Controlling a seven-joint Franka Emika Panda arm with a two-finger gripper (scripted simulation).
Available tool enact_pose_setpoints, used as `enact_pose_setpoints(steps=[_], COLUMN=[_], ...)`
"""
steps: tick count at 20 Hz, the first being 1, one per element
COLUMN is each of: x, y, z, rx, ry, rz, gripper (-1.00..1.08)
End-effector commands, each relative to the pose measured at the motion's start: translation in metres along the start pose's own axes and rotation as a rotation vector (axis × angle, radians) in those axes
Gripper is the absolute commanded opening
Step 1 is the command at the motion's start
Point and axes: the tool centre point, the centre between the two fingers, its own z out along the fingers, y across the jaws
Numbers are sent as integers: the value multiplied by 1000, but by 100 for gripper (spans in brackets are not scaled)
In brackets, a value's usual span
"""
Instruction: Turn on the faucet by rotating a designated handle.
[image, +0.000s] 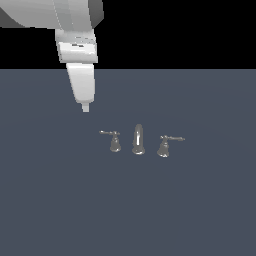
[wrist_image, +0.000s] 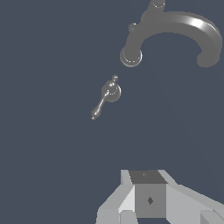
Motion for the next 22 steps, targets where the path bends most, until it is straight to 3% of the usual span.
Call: enact_pose_setpoints(steps=[1,22], x=[5,70], y=[-9,-72], z=[12,105], rx=[0,-2], ry=[3,21], rz=[50,471], gripper=[-100,-100])
